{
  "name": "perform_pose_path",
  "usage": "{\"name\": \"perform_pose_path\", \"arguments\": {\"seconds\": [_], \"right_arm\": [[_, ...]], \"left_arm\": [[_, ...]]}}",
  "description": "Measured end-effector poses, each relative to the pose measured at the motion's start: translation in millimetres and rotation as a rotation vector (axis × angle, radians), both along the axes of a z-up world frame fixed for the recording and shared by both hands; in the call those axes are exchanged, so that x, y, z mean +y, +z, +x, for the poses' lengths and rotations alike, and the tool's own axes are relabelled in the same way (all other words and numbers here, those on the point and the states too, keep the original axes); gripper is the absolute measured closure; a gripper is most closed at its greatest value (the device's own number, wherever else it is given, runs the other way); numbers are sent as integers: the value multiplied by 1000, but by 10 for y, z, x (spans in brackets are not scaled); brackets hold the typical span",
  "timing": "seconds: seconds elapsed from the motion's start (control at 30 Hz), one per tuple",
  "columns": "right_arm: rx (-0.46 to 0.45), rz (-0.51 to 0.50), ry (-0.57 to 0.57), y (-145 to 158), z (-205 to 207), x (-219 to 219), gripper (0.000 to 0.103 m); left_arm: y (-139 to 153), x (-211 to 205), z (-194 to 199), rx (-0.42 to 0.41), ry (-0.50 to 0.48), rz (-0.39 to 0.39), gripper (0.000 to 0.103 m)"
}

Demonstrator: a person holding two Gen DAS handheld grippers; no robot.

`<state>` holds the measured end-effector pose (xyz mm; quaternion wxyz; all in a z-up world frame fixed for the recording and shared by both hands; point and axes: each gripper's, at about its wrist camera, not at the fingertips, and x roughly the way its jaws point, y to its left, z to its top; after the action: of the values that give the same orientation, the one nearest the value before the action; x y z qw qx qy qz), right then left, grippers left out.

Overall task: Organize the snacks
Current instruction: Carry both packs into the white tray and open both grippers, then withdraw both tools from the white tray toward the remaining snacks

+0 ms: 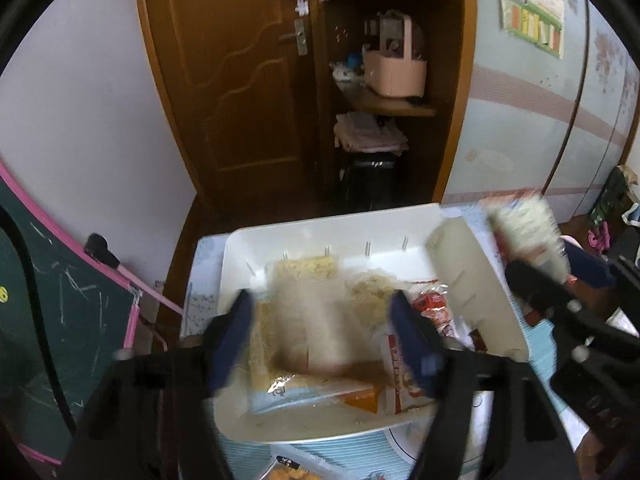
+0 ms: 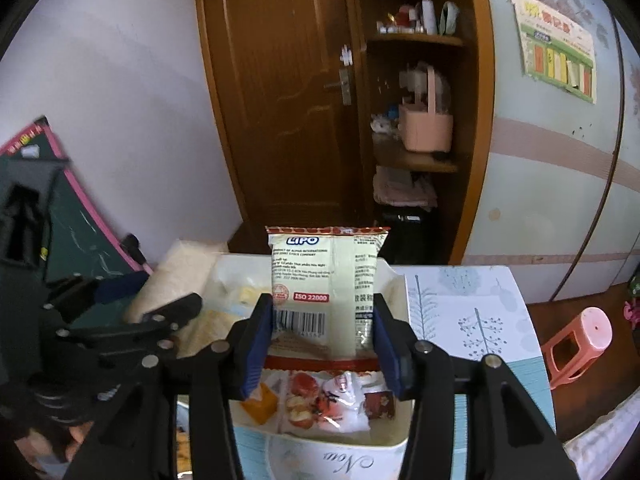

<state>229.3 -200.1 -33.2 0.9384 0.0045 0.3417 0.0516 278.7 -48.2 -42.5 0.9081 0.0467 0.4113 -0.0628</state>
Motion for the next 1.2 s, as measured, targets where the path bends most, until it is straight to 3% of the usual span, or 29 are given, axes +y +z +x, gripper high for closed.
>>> {"name": "perform_pose_path", "arguments": {"seconds": [0.1,0.27,0.47,0.8,1.2], "right_arm": [[61,-5,0,-206,145,-21,40],[129,15,-19,-469,225,-109,39],[172,39,-45,-591,250,-142,39],[164,29,-48,-508,178,-117,39],[127,30,-57,-197,-230,-67,39]], "left_arm": [[-155,49,91,34,27,-4,7],[-417,95,170,136,24,-29,7],[-484,80,107,144,11,-27,7],[-344,94,-87,113,-6,-15,7],[97,187,-620,39,-31,7,7]]}}
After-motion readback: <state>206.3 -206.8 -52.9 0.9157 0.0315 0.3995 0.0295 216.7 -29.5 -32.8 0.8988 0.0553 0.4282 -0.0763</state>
